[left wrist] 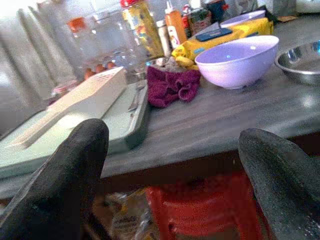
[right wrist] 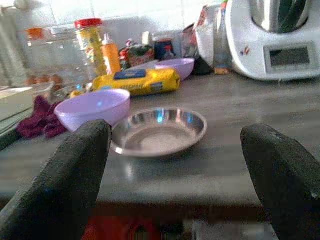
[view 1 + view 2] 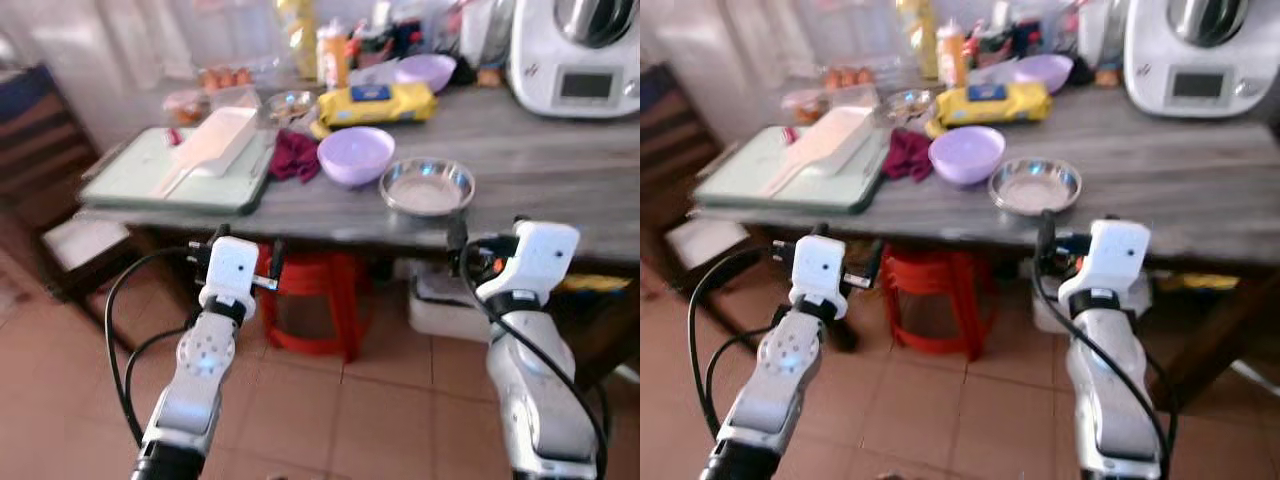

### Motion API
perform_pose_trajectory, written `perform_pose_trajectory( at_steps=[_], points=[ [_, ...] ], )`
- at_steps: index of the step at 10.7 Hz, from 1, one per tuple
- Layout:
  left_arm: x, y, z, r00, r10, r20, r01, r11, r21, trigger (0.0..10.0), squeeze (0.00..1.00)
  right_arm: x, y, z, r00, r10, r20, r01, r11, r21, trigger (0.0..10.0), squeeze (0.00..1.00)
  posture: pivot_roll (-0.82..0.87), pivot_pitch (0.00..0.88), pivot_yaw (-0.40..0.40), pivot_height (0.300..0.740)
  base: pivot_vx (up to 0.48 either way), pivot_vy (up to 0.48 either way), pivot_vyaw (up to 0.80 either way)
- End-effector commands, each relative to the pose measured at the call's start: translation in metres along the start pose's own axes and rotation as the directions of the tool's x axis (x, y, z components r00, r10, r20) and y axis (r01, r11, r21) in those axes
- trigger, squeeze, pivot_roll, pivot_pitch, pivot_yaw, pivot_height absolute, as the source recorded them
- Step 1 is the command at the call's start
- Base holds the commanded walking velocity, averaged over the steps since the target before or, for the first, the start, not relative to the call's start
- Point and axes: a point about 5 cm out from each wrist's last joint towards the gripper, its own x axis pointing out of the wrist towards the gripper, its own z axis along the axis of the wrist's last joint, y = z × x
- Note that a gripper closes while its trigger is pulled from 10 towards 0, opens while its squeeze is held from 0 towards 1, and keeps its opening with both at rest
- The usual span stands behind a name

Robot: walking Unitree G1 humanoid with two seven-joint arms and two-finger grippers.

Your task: Setting the table

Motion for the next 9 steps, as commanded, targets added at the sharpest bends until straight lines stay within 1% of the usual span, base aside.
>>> perform_pose_trajectory(
  at_steps=[1, 6, 8, 9],
  points=[
    [-0.0017, 0.0003, -0.0043, 1.0, -0.008, -0.016, 0.008, 1.0, 0.011, 10.0, 0.0, -0.0032, -0.001, -0.0023, 1.0, -0.01, -0.003, 0.01, 1.0, -0.002, 10.0, 0.0, -0.15, 0.06, 0.124, 0.74, -0.262, 0.0, 0.0],
    [-0.0014, 0.0017, -0.0045, 1.0, 0.002, -0.015, -0.002, 1.0, 0.01, 10.0, 0.0, -0.0018, -0.0004, -0.004, 1.0, -0.005, 0.002, 0.005, 1.0, -0.004, 10.0, 0.0, -0.14, 0.059, 0.121, 0.74, -0.259, 0.0, 0.0],
    [-0.0021, 0.0002, -0.0015, 1.0, -0.008, 0.016, 0.008, 1.0, 0.0, 10.0, 0.0, -0.0018, 0.0002, -0.0045, 1.0, -0.005, 0.002, 0.005, 1.0, -0.003, 10.0, 0.0, -0.14, 0.061, 0.122, 0.74, 0.0, 0.0, 0.0],
    [-0.0027, -0.0011, -0.0005, 0.999, -0.027, 0.026, 0.027, 0.999, -0.028, 10.0, 0.0, -0.0019, 0.0001, -0.0052, 1.0, -0.006, 0.001, 0.006, 1.0, -0.002, 10.0, 0.0, -0.14, 0.062, 0.121, 0.74, 0.0, 0.0, 0.0]
  ],
)
